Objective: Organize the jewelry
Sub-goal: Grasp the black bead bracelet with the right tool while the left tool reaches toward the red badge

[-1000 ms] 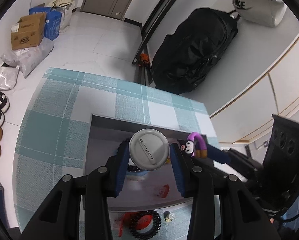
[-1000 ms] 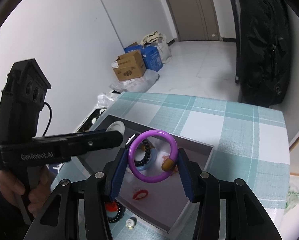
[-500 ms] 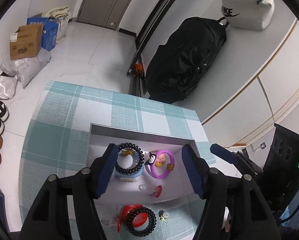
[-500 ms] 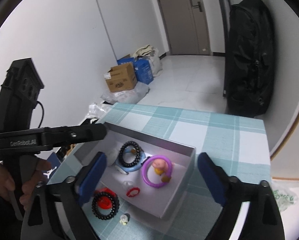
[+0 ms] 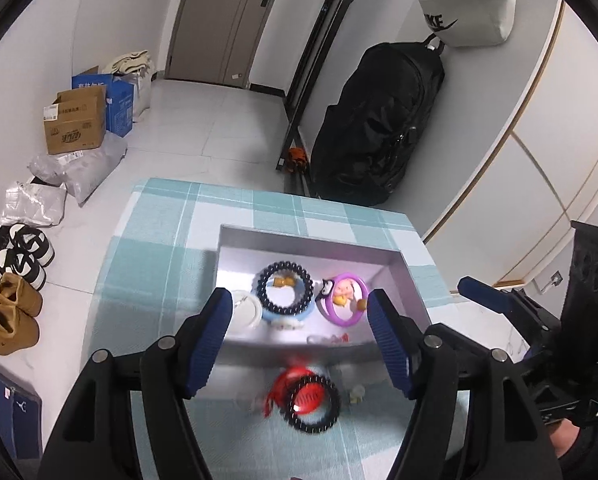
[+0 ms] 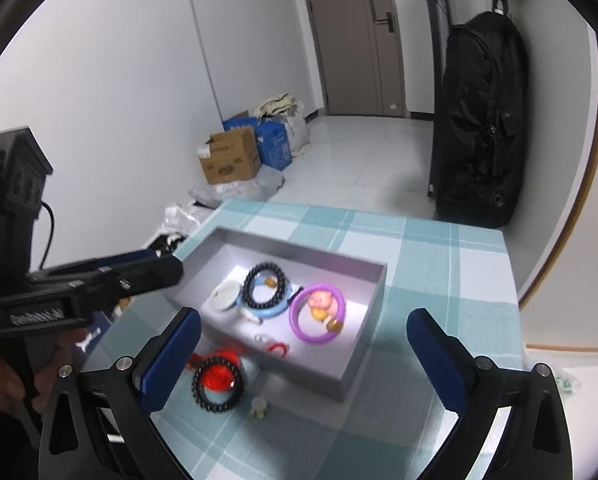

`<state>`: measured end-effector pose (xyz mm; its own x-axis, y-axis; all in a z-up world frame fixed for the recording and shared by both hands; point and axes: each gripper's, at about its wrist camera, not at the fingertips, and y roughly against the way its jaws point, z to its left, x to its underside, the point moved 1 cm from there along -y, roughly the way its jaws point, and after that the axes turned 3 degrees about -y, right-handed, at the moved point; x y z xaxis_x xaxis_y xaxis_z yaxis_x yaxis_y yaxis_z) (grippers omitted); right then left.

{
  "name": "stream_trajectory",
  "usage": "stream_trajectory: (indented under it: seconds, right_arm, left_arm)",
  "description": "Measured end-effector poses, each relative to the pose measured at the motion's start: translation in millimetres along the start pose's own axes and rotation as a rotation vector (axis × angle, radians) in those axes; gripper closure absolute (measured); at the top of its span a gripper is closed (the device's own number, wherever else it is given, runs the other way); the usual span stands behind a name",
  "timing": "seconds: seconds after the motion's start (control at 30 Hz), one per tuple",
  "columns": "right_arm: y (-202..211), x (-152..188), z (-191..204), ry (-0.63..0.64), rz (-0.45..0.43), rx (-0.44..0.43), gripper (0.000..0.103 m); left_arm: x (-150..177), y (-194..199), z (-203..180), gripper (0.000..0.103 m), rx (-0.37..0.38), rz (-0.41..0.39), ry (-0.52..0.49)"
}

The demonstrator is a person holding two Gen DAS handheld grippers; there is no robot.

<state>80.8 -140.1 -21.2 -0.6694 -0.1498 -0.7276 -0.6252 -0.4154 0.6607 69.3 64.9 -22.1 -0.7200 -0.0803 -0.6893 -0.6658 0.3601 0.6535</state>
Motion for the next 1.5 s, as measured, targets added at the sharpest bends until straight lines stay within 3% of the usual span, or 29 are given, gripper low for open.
stream_trajectory:
  seconds: [0.17,0.37,0.53,0.73,0.9,1.17,1.5]
  right_arm:
    - [8,12,13,0.015,0.013,-0.007,0.000]
    - [7,31,27,0.036,0.054,-0.010,0.000]
    - [0,44,31,0.023,0.113,-0.019,0.000]
    - [-10,60,44,0.044,0.174,-0.025,0.000]
    - [-21,62,53,0.064,0.187,-0.044,0.001]
    - [-50,59,67,0.150,0.225,-0.055,0.024]
    - [-72,56,76,0.238,0.240,-0.050,0.036]
  left_arm:
    - [13,15,5,0.027,-0.037,-0.016,0.019]
    - [26,24,9,0.027,-0.060,-0.014,0.030]
    - [36,24,14,0.027,-0.039,0.033,0.042]
    - [46,26,27,0.027,-0.078,0.068,0.032]
    - [47,25,43,0.027,-0.117,0.086,0.082]
    - [51,23,40,0.027,-0.093,0.103,0.042]
    - [56,24,48,0.027,-0.086,0.126,0.038]
